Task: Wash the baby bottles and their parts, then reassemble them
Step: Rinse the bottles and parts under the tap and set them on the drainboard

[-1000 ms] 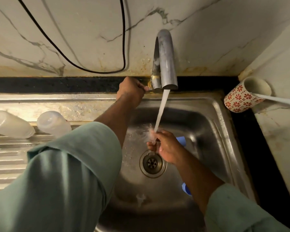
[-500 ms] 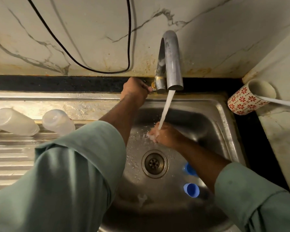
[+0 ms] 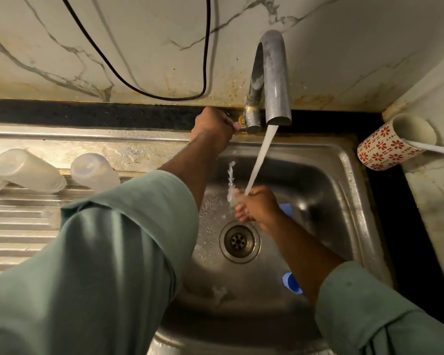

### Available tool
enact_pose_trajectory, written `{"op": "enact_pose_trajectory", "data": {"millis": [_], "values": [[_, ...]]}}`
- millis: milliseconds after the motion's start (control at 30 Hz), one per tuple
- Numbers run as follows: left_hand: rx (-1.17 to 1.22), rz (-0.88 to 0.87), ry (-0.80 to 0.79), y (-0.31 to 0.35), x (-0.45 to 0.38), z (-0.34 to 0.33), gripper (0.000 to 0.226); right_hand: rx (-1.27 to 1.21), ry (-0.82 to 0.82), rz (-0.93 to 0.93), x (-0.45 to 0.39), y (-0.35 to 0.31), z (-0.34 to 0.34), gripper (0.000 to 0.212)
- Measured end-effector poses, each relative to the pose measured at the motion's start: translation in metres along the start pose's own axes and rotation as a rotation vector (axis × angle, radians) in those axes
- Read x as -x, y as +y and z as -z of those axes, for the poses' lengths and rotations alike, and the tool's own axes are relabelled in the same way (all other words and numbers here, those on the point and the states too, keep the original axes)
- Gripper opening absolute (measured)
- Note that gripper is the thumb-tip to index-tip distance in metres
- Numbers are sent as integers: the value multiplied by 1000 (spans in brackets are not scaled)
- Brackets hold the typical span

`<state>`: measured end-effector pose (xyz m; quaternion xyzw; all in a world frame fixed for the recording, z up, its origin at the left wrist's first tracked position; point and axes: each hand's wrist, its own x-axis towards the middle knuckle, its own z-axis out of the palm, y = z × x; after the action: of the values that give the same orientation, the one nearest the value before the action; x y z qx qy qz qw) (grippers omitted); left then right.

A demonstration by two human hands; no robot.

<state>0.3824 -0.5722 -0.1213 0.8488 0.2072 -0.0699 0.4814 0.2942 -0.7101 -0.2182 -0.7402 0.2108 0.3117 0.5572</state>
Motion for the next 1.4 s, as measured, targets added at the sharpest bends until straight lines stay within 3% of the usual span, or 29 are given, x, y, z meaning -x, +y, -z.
{"op": "enact_pose_trajectory", "data": {"millis": [100,167,267,400,533,700,867,967,1067,1200,1300,1400], "values": [[6,7,-9,1,0,1,7,51,53,116,-1,3,3,13],[13,10,-13,0,0,0,7,137,81,220,0,5,3,28],[38,20,-8,-1,0,-1,8,322,94,377,1,1,1,32],[49,34,-2,0,0,0,9,530,-11,469,1,-1,5,6],[53,35,0,0,-1,-1,10,868,96,493,4,-2,9,12],[61,33,-2,1,0,0,10,753,202,443,10,0,8,37],[81,42,-2,-1,0,0,17,627,300,545,11,10,6,25],[91,39,11,-3,-1,-2,19,584,280,566,13,14,4,17],[115,39,18,-2,0,-5,12,559,326,593,19,15,5,43],[218,95,63,6,8,-6,6,573,266,551,27,14,7,22],[153,-28,140,25,15,-7,11,472,323,604,35,0,12,17],[176,-151,-34,41,29,-9,10,370,266,642,52,-16,17,10]]}}
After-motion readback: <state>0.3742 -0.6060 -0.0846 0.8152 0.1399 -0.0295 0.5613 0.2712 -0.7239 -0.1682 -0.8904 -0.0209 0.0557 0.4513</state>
